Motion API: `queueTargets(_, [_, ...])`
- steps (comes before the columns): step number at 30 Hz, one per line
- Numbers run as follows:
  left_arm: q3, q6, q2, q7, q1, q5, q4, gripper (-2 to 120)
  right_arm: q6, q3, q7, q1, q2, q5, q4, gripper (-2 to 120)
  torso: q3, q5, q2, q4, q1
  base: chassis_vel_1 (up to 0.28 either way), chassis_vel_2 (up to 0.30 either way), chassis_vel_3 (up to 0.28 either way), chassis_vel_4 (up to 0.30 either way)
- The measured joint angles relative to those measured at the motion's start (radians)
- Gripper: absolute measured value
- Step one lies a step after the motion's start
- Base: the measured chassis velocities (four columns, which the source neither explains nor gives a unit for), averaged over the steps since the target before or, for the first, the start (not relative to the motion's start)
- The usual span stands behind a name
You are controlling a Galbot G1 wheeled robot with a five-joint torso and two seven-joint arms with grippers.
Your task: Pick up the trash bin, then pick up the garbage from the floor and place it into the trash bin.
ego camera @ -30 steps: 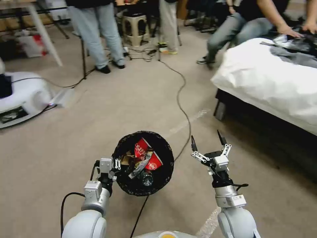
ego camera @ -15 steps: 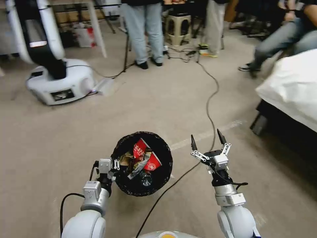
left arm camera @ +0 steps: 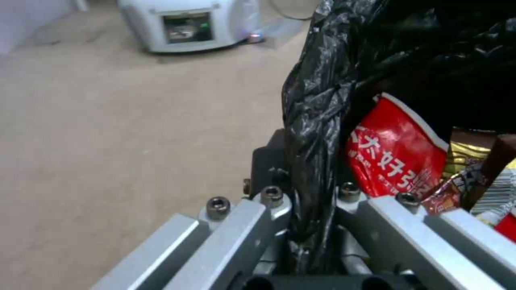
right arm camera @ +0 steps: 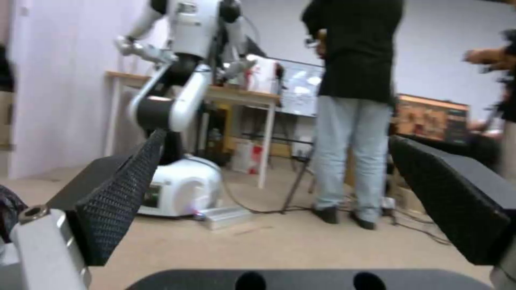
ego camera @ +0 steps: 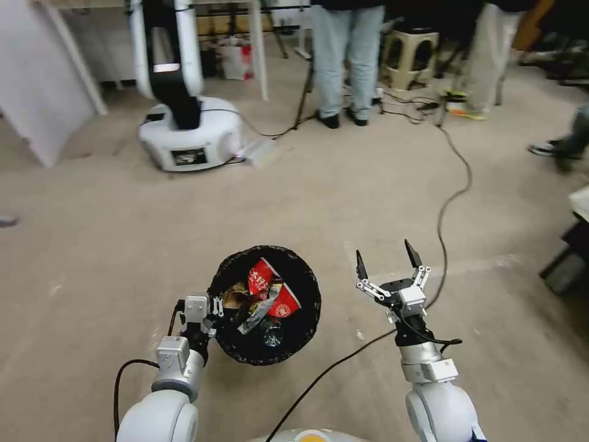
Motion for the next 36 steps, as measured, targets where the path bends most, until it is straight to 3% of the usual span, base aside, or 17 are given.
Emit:
queueTargets(15, [0.002,0.007,0.004,-0.013,0.005,-0.011,-0.001,0,0.003,-0.002,-0.001,-0.009,0.003,-0.003,0.002,100,0.000,0.0000,0.000,-0.0003,0.000,0.028,0.028,0.032,0.027])
queueTargets(25, [-0.009,0.128,0.008,-0.038,-0.004,-0.075,0.000,0,0.018,0.002,-0.004,-0.018,0.005,-0.003,-0.001,100,0.000,0.0000,0.000,-0.0003,0.000,0.000,0.000,0.000,0.000])
queueTargets(36, [-0.037,0.259,0.007,-0.036,-0.041,-0.119,0.059,0,0.032,0.004,-0.017,-0.025,0.013,-0.003,-0.001,100,0.000,0.0006,0.000,0.0000,0.000,0.000,0.000,0.000,0.000])
